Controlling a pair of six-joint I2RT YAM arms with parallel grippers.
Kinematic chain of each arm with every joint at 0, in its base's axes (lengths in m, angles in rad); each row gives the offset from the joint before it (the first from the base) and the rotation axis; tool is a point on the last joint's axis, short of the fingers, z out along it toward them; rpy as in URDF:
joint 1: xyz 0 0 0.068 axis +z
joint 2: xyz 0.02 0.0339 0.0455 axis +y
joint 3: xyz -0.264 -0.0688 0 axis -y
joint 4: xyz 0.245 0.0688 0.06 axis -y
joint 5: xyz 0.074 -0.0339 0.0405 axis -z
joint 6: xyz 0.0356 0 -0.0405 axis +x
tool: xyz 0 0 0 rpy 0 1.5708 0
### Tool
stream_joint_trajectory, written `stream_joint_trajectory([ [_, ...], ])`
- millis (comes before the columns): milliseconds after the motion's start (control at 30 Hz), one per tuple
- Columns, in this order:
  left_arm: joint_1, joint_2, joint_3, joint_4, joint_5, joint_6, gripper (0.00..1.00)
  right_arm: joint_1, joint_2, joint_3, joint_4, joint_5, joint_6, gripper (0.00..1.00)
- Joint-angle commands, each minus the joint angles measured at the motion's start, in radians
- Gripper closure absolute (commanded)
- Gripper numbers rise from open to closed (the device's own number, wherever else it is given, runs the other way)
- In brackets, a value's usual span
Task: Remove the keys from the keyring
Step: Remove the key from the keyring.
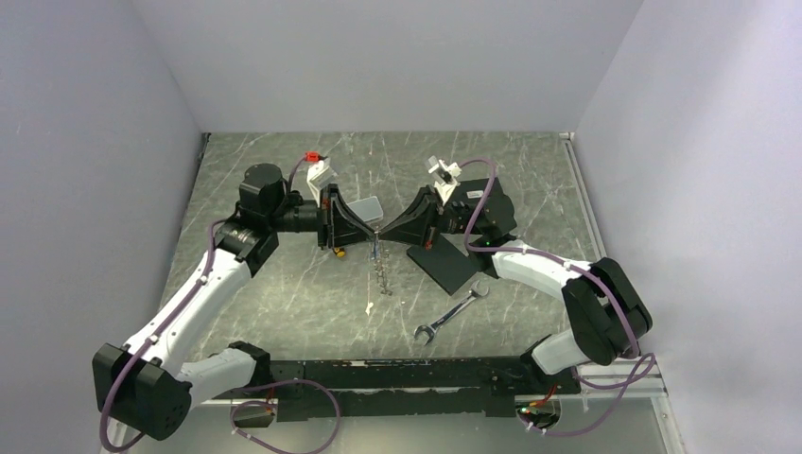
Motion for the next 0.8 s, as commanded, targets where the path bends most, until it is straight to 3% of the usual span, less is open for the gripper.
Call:
stream_joint_trajectory([
  [0,-0.006,0.004,-0.020,0.052,0.009,-0.035,0.83,0.002,-0.001,-0.002,0.103,0.037,0.027,1.00],
  [433,-0.018,0.018,-0.017,0.098,0.008,-0.061,0.83,0.005,0.011,-0.003,0.111,0.049,0.039,1.00],
  [467,-0.018,0.019,-0.017,0.098,0.008,-0.062,0.85,0.004,0.011,-0.004,0.114,0.049,0.040,1.00],
  [533,-0.020,0.019,-0.015,0.090,0.008,-0.059,1.00,0.004,0.011,-0.005,0.117,0.049,0.041,1.00],
  [767,-0.018,0.013,0.024,-0.004,-0.022,-0.023,1.00,0.000,0.004,0.003,0.063,0.021,-0.007,0.98],
])
